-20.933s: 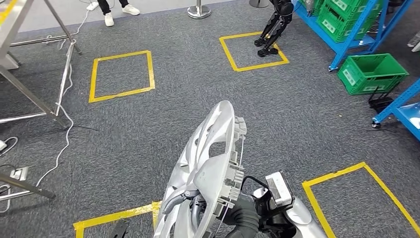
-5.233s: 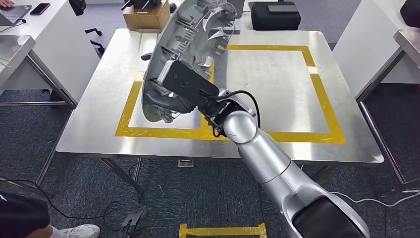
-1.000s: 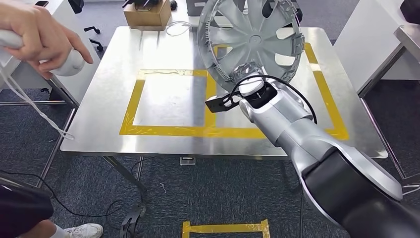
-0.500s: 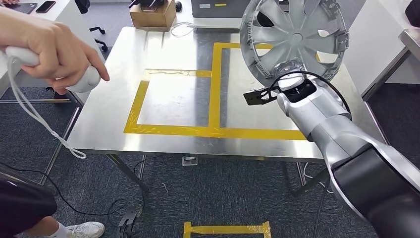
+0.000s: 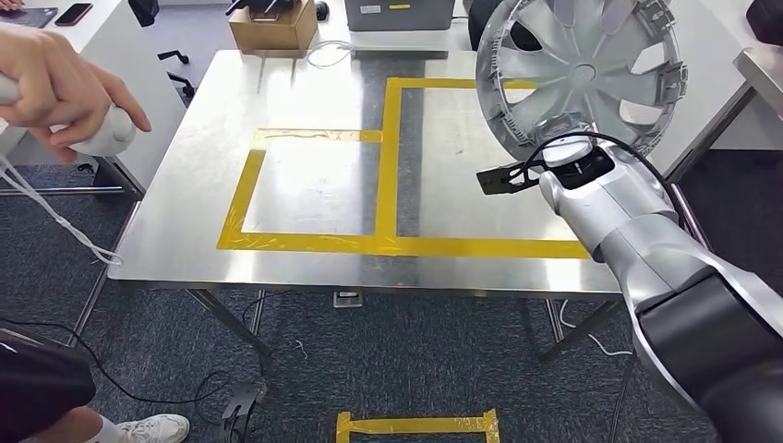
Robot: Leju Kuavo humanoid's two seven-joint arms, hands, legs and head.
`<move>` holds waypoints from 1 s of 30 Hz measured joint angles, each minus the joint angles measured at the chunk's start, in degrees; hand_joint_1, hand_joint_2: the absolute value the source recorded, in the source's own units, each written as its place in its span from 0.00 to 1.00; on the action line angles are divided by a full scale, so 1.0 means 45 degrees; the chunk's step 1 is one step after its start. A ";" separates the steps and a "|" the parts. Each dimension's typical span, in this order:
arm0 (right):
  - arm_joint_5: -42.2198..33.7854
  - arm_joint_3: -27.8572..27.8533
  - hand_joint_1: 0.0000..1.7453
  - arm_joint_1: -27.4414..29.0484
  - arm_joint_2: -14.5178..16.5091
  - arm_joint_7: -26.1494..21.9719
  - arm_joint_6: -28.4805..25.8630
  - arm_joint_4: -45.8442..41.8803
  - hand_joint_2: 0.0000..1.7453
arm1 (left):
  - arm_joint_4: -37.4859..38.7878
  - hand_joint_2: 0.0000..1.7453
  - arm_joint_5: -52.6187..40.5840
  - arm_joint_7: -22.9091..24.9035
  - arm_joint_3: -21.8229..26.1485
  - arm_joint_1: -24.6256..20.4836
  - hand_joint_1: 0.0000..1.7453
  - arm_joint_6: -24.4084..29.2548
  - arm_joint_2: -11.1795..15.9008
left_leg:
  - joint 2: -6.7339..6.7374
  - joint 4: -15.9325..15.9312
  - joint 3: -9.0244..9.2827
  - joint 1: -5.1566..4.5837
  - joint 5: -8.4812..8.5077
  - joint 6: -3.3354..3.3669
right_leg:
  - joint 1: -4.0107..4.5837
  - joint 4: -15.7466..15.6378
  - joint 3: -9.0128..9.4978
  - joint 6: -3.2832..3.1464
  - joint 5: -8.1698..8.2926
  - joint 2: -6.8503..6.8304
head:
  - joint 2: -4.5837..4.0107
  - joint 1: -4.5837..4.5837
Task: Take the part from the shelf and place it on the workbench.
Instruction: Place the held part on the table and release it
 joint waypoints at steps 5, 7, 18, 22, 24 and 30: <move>0.0097 -0.0012 1.00 0.0011 -0.0261 -0.0159 0.0014 0.0029 1.00 | 0.0004 1.00 0.0148 -0.0216 -0.0011 -0.0012 0.00 -0.0021 -0.0005 | 0.0036 -0.0845 0.0409 0.0161 0.0335 0.0006 | 0.0010 0.1198 -0.0639 0.0078 -0.0596 -0.0056 | 0.0000 0.0029; 0.0265 0.0008 1.00 0.0039 -0.0312 -0.0203 0.0000 0.0039 1.00 | 0.0004 1.00 0.0165 -0.0289 -0.0015 -0.0017 0.00 0.0011 -0.0043 | 0.0025 -0.0885 0.0417 0.0192 0.0353 0.0007 | -0.0071 0.2902 -0.1467 0.0116 -0.1206 -0.0056 | 0.0000 0.0040; 0.0559 0.0158 1.00 0.0204 0.0433 -0.0780 -0.0199 -0.0045 1.00 | 0.0004 1.00 0.0028 -0.0289 -0.0149 -0.0098 0.00 0.0124 -0.0100 | 0.0010 -0.0020 0.0010 0.0340 -0.0196 -0.0746 | -0.0376 0.0142 -0.0117 0.0305 -0.0011 -0.0040 | 0.0000 0.0025; 0.0534 0.0181 1.00 0.0214 0.0820 -0.0815 -0.0197 -0.0086 1.00 | 0.0004 1.00 0.0004 -0.0276 -0.0188 -0.0105 0.00 0.0109 -0.0092 | 0.0015 0.2736 -0.1287 0.0400 -0.1552 -0.0952 | -0.0359 0.0131 -0.0094 0.0105 -0.0029 -0.0018 | 0.0000 0.0008; 0.0529 0.0201 1.00 0.0241 0.0910 -0.0834 -0.0197 -0.0089 1.00 | 0.0004 1.00 -0.0004 -0.0261 -0.0192 -0.0102 0.00 0.0101 -0.0087 | 0.0014 0.3552 -0.1742 0.0400 -0.1629 -0.0919 | -0.0277 0.0135 -0.0064 0.0074 -0.0052 -0.0017 | 0.0000 0.0012; 0.0534 0.0232 1.00 0.0207 0.1059 -0.0856 -0.0197 -0.0095 1.00 | 0.0004 1.00 -0.0025 -0.0248 -0.0206 -0.0114 0.00 0.0089 -0.0011 | 0.0012 0.0124 -0.0079 0.0161 -0.0019 -0.0291 | -0.0102 0.0107 -0.0005 0.0053 -0.0086 0.0003 | 0.0000 0.0013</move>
